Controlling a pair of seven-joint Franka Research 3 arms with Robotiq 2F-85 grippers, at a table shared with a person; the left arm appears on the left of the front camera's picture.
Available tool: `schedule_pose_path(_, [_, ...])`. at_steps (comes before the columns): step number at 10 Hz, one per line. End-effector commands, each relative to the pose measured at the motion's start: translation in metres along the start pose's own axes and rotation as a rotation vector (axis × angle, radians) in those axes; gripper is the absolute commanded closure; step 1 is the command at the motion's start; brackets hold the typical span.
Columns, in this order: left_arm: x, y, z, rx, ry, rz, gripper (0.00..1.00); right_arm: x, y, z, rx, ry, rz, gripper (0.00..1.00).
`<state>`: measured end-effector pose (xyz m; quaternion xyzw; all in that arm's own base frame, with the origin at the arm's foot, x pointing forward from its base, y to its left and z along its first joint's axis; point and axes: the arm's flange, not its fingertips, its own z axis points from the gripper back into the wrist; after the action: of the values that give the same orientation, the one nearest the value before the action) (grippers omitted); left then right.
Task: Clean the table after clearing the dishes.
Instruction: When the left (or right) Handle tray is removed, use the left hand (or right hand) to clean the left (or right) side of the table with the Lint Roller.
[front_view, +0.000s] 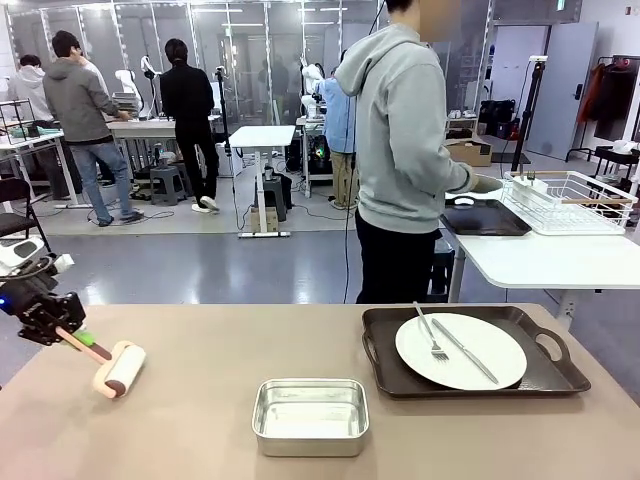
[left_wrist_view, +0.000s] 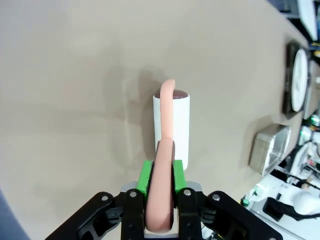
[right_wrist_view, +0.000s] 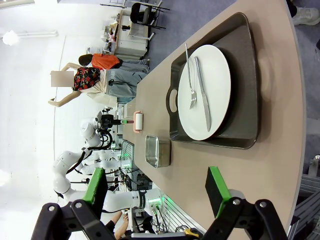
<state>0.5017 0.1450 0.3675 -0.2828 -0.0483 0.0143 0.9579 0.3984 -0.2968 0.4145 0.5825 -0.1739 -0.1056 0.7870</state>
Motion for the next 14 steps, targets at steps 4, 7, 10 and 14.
schedule_pose_path(4, [-0.030,0.020,0.028,0.489,0.068,0.089,0.79,-0.002,0.003,0.001,0.003,-0.001,0.004,0.00])
schedule_pose_path(7, [-0.029,-0.017,0.052,0.584,0.042,0.042,0.79,-0.002,0.003,0.001,0.003,-0.001,0.004,0.00])
schedule_pose_path(10, [-0.042,-0.069,0.076,0.564,-0.001,-0.053,0.79,-0.002,0.003,0.001,0.003,-0.001,0.004,0.00])
schedule_pose_path(14, [-0.068,-0.149,0.128,0.704,-0.037,-0.112,0.79,-0.002,0.003,0.001,0.003,-0.001,0.004,0.00])
